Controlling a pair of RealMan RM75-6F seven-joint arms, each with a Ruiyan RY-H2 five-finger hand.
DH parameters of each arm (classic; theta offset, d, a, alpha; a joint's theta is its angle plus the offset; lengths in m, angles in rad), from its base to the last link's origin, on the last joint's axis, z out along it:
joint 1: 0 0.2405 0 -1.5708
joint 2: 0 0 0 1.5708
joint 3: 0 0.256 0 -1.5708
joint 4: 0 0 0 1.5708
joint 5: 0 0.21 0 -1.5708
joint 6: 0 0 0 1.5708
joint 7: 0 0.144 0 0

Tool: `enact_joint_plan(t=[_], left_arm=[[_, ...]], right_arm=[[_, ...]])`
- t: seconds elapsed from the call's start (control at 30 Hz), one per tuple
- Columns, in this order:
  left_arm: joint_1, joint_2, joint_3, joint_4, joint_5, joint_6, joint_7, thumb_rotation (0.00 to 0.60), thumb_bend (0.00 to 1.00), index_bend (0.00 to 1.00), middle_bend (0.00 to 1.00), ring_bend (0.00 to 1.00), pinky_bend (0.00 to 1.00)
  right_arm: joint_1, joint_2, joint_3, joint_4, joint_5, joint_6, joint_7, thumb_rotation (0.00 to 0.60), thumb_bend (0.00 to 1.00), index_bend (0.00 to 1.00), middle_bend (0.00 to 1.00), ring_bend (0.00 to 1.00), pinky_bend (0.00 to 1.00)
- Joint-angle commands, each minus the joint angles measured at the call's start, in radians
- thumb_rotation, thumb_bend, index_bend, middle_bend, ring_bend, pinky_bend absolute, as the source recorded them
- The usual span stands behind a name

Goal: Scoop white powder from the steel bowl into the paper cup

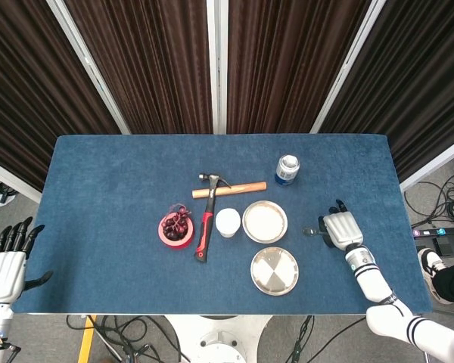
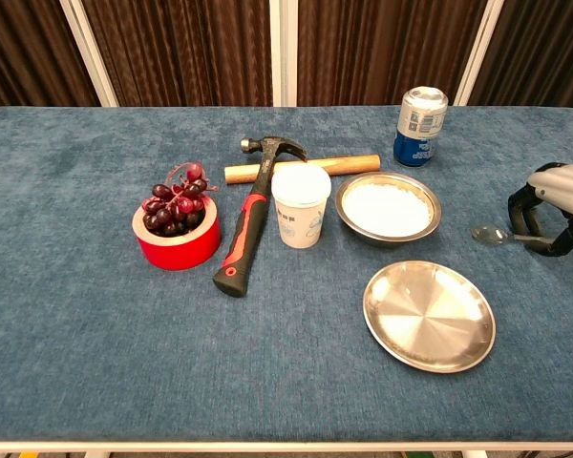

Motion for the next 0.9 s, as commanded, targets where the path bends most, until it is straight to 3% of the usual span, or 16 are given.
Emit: enact_joint_plan(t=[0.03, 0.2, 0.43, 0.6, 0.77, 0.9], left_arm=[[0.001, 0.001, 0.0, 0.002, 0.001, 0.001, -0.002, 0.6, 0.1, 0.19, 0.1, 0.05, 0.03], [0.002, 0.003, -0.001, 0.002, 0.001, 0.005, -0.003, 0.6, 0.1, 0.19, 0.1, 0.05, 0.03], [0.003, 0.005, -0.003, -0.002, 0.001, 0.009, -0.002, 0.6, 0.1, 0.19, 0.1, 0.05, 0.03], [0.005, 0.006, -0.004, -0.003, -0.002, 0.011, 0.0, 0.6, 0.1, 0.19, 0.1, 0.05, 0.03], [0.009, 0.004, -0.003, 0.002, -0.008, 0.01, -0.008, 0.6, 0.11, 0.19, 0.1, 0.05, 0.03], [0.011, 0.0, -0.001, 0.01, -0.01, 0.007, -0.015, 0.6, 0.11, 0.19, 0.1, 0.05, 0.03]], right_arm=[[0.021, 0.058, 0.005, -0.067, 0.003, -0.021, -0.032, 0.6, 0.33, 0.57, 0.57, 0.21, 0.0], [0.086, 0.195, 0.033, -0.231, 0.043, -0.087, -0.12, 0.6, 0.33, 0.57, 0.58, 0.21, 0.0], [0.26, 0.319, 0.06, -0.405, 0.232, -0.216, -0.333, 0.6, 0.33, 0.58, 0.58, 0.21, 0.0], [0.412, 0.293, 0.016, -0.42, 0.406, -0.235, -0.515, 0.6, 0.33, 0.58, 0.58, 0.21, 0.0], [0.558, 0.207, -0.087, -0.394, 0.59, -0.184, -0.714, 0.6, 0.33, 0.58, 0.58, 0.21, 0.0], [0.633, 0.136, -0.139, -0.373, 0.704, -0.143, -0.796, 0.6, 0.33, 0.59, 0.58, 0.21, 0.0]])
